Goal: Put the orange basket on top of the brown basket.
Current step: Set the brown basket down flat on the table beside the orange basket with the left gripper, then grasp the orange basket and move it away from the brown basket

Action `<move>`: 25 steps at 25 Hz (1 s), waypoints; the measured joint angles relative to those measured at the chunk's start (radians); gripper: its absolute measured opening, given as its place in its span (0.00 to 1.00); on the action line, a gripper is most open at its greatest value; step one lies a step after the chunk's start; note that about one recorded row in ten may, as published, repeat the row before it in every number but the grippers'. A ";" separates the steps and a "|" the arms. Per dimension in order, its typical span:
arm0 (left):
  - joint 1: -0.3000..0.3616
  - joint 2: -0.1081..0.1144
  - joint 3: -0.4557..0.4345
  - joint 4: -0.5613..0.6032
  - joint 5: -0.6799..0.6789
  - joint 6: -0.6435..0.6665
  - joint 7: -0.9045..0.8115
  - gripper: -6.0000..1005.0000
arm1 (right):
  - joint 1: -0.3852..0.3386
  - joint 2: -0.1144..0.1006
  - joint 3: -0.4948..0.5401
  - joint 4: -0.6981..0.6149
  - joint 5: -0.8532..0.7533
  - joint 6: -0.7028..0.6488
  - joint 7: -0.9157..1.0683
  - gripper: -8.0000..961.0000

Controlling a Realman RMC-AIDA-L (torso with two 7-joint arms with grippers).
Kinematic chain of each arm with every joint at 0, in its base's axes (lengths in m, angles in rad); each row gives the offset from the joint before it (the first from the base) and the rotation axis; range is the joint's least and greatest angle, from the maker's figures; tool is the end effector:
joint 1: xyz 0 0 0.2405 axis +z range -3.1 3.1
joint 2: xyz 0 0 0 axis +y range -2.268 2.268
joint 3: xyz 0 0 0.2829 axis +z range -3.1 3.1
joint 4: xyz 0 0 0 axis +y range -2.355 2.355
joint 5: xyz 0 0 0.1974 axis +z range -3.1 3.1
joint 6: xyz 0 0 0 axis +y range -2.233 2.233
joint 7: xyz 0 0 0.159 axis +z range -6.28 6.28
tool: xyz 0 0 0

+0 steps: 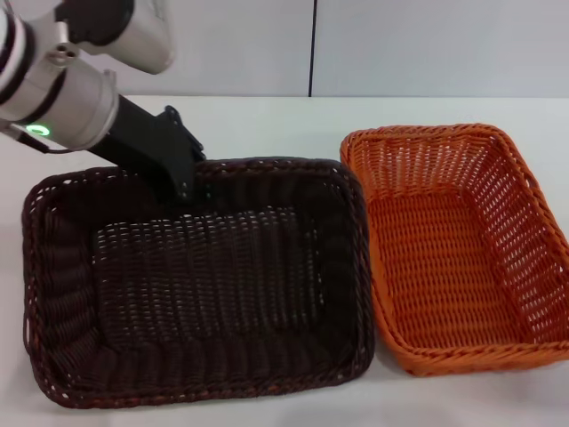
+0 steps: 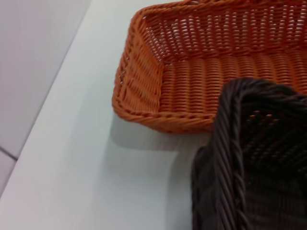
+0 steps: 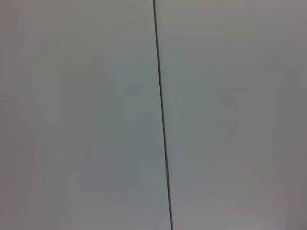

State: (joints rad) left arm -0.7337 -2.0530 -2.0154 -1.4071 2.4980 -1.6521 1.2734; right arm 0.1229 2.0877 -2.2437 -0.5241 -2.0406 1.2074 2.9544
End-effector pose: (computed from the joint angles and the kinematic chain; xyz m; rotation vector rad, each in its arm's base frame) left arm -0.1576 0.3933 0.0228 -2.7973 0.0028 0.3602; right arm 0.3710 0.2751 -0.0016 -1.2144 0.6337 0.6018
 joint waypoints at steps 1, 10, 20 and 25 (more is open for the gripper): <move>0.000 0.000 0.000 0.000 0.000 0.000 0.000 0.19 | 0.000 0.000 0.000 0.000 0.000 0.000 0.000 0.85; -0.019 -0.007 0.131 0.073 0.054 0.211 -0.024 0.19 | 0.010 -0.004 -0.002 0.005 0.001 -0.004 0.000 0.85; -0.001 -0.013 0.199 0.069 0.055 0.339 -0.063 0.56 | 0.014 -0.005 -0.002 0.009 0.000 -0.011 0.000 0.85; 0.092 -0.014 0.233 -0.051 0.054 0.564 -0.141 0.70 | 0.017 -0.006 0.002 0.001 0.000 -0.013 0.000 0.85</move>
State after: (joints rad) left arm -0.6412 -2.0673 -1.7823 -1.4579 2.5522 -1.0883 1.1324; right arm 0.1394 2.0815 -2.2421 -0.5227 -2.0401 1.1942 2.9544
